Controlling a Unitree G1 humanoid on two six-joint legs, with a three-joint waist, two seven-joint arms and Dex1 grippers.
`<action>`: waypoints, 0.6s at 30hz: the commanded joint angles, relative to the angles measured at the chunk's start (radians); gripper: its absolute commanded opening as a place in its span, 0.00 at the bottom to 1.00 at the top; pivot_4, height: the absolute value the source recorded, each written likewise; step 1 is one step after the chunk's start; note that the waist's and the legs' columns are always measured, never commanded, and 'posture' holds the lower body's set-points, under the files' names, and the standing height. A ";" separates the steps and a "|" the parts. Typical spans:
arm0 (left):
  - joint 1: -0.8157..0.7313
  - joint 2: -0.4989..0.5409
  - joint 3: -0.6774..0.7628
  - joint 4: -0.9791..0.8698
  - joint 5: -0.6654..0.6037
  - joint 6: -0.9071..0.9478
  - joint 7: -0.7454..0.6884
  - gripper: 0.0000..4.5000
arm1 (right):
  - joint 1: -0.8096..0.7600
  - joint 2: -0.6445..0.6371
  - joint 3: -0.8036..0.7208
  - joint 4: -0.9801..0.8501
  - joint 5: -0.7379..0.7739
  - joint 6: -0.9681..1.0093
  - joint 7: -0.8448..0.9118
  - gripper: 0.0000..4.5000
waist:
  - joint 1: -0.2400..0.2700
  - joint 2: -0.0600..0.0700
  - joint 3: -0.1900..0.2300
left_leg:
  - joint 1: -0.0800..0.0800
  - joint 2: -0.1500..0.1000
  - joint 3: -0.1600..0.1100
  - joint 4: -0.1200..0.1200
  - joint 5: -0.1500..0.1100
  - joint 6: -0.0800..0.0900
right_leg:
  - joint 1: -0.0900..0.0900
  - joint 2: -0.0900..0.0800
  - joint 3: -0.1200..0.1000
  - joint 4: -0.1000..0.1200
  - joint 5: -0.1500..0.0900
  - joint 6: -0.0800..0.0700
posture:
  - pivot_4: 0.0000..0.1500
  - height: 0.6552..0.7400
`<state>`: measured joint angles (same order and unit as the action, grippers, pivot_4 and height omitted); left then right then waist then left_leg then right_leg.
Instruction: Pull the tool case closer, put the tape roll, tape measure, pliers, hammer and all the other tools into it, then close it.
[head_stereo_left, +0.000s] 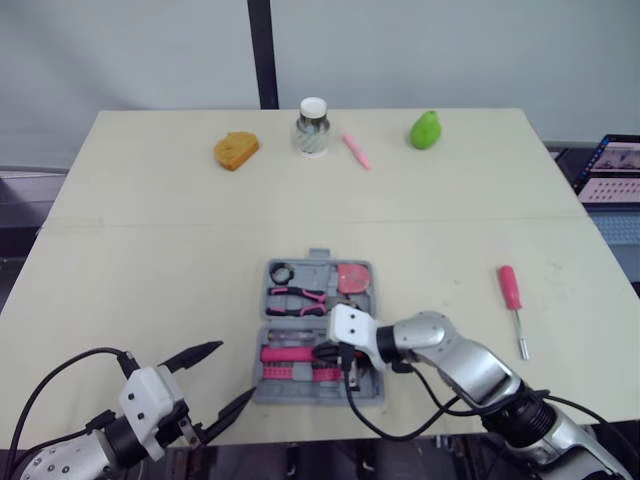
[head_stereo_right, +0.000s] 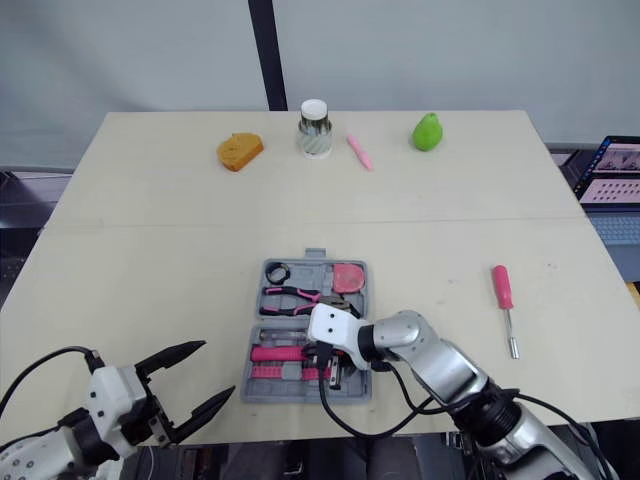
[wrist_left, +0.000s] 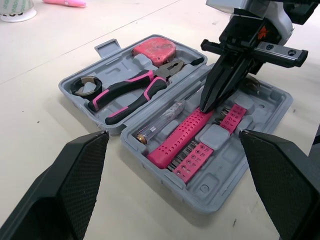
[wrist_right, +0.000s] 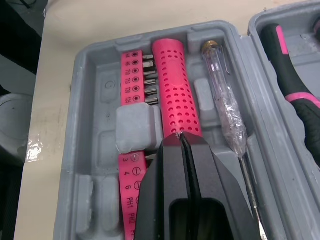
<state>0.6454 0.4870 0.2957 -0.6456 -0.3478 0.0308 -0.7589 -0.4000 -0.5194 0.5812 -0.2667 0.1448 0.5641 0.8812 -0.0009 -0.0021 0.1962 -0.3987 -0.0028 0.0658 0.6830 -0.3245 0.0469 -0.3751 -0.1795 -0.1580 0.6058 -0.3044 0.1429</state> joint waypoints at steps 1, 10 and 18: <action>0.012 0.000 0.000 -0.007 0.000 -0.022 0.003 1.00 | 0.004 0.010 0.001 0.000 -0.012 -0.007 0.012 0.01 | 0.000 0.000 0.000 | 0.000 0.000 0.000 0.000 0.000 0.000 | 0.000 0.000 0.000 0.000 0.000 0.000 | 1.00 1.00; 0.007 0.004 0.002 -0.013 -0.002 -0.014 0.006 1.00 | 0.034 0.000 0.025 0.037 -0.042 0.025 0.005 0.01 | 0.000 0.000 0.000 | 0.002 0.000 0.000 0.000 0.000 0.000 | 0.001 0.000 0.000 0.000 0.000 0.000 | 1.00 1.00; -0.005 0.010 -0.002 -0.014 -0.003 -0.003 0.007 1.00 | 0.041 0.015 0.021 0.097 -0.047 0.083 -0.014 0.01 | 0.000 -0.002 -0.002 | 0.011 0.001 0.000 -0.001 -0.003 -0.002 | 0.010 0.000 0.000 -0.001 -0.001 -0.002 | 1.00 1.00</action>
<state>0.6407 0.4892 0.2956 -0.6458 -0.3474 0.0324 -0.7565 -0.3842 -0.4960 0.5809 -0.2384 0.1334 0.5793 0.8819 -0.0010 -0.0043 0.1938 -0.3868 -0.0011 0.0656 0.6820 -0.3274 0.0445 -0.3645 -0.1788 -0.1576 0.6051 -0.3055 0.1411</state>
